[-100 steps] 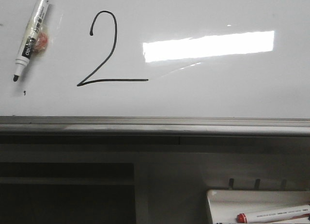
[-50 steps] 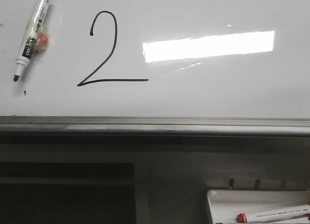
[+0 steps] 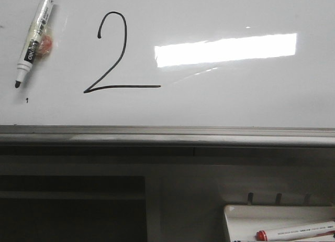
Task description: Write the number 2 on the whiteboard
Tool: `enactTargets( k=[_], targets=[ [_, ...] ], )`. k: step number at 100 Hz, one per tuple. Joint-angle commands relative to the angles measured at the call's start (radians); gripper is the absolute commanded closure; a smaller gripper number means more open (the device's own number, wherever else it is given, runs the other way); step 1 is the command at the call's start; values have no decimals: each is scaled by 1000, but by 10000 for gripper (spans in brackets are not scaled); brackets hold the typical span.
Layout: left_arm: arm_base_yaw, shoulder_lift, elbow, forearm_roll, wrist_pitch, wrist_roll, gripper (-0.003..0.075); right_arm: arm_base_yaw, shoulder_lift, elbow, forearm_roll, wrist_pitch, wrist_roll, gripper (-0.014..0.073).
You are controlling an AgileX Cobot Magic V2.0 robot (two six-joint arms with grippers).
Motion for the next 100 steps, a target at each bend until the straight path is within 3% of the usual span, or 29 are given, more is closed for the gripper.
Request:
enactTargets(
  k=[1,81,86,96,100],
  targets=[
    [2,-26,11,3,-63,-3,741,-5,7,-25,1,-73,2,654],
    [2,-26,11,3,-63,-3,741,-8,7,-25,-22,-101,14,654],
    [2,-26,11,3,-63,-3,741,-19,7,-30,-110,-123,98,654],
    [2,-26,11,3,-63,-3,741,-58,7,-48,-391,-132,439,654],
    [2,-26,11,3,-63,-3,741,-83,7,-57,-491,-132,518,654]
  ],
)
